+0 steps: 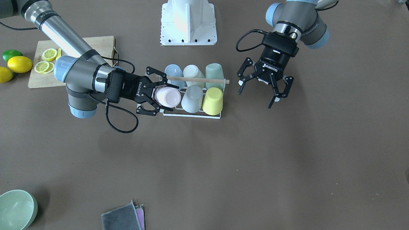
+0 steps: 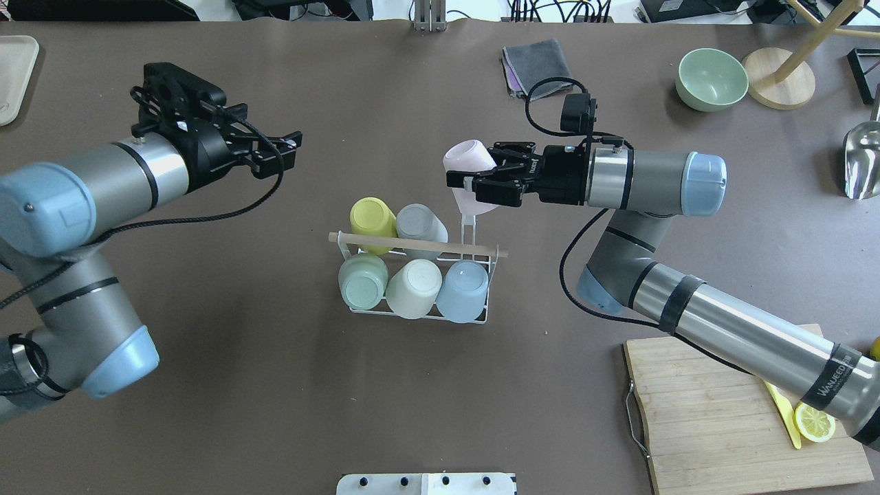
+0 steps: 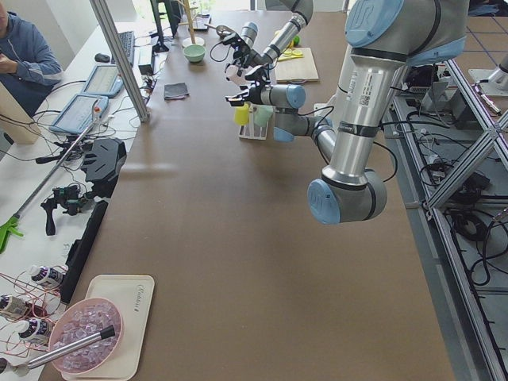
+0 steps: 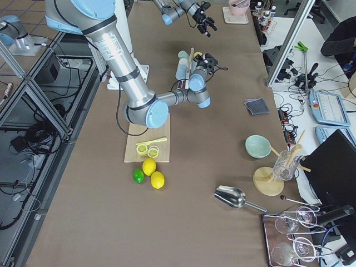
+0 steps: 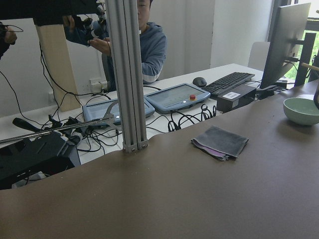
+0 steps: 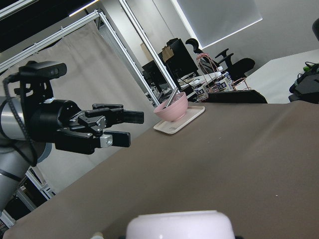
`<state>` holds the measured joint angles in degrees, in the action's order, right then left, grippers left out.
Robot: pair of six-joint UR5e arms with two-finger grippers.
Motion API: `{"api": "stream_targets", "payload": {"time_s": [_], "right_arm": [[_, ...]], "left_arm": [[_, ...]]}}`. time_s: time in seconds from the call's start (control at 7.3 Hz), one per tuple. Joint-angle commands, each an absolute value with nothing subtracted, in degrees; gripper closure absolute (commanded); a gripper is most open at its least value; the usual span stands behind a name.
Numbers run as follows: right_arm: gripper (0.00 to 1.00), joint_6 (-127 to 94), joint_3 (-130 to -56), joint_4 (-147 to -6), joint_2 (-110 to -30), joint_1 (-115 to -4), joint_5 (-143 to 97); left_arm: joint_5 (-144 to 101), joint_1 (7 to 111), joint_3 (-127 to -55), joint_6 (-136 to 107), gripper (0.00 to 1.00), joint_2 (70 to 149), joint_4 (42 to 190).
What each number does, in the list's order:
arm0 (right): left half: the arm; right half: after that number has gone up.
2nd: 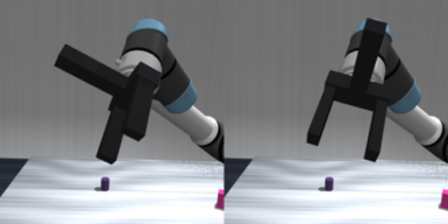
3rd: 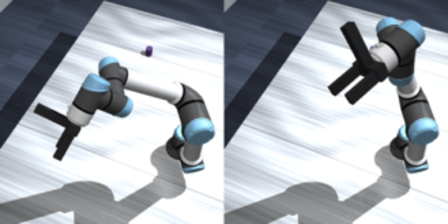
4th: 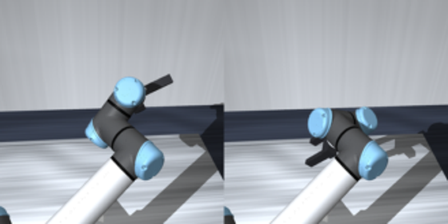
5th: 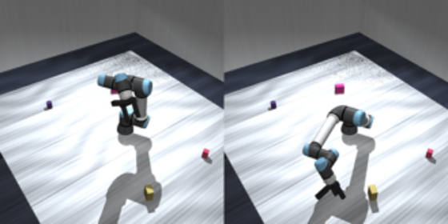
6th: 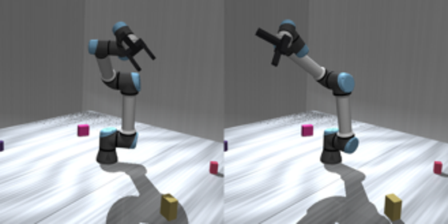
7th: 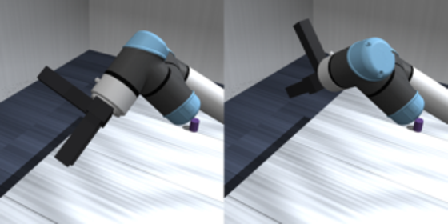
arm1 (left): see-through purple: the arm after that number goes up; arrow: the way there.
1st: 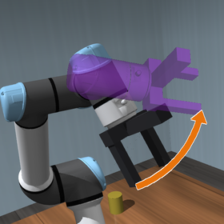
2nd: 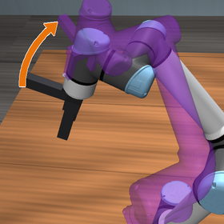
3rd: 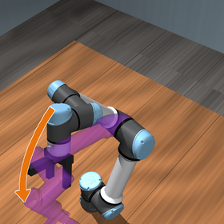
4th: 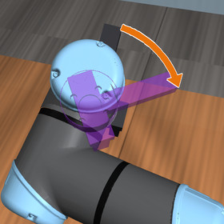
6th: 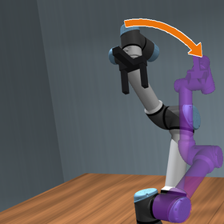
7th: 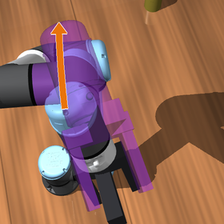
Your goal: Place cup on cup holder
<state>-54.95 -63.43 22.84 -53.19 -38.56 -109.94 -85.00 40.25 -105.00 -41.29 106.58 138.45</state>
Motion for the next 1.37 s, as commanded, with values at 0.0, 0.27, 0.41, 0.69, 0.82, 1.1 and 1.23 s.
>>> {"api": "stream_targets", "payload": {"time_s": [0.0,0.27,0.41,0.69,0.82,1.1,1.23], "right_arm": [[1.0,-55.0,-63.4,22.9,-53.1,-38.1,-109.9],[1.0,-55.0,-63.4,22.9,-53.2,-37.8,-109.9],[1.0,-55.0,-63.4,22.9,-53.1,-37.2,-109.9],[1.0,-55.0,-63.4,23.0,-53.2,-36.7,-109.9],[1.0,-55.0,-63.4,23.1,-53.3,-36.7,-109.9],[1.0,-55.0,-63.5,23.4,-53.6,-36.7,-110.0],[1.0,-55.0,-63.5,23.4,-53.6,-36.7,-110.0]], "left_arm": [[-101.8,49.6,-103.9,-48.1,0.02,102.2,128.4],[-122.1,62.6,-100.8,-48.7,0.02,96.4,122.0],[-127.9,68.1,-99.7,-48.1,0.02,93.9,117.3],[-132.5,76.2,-99.1,-41.5,0.02,89.9,107.3],[-135.4,80.0,-98.5,-31.0,0.02,88.4,99.4],[-138.4,81.8,-99.1,-23.4,0.02,85.8,91.5],[-138.5,81.9,-98.9,-20.1,0.02,85.4,91.2]]}}
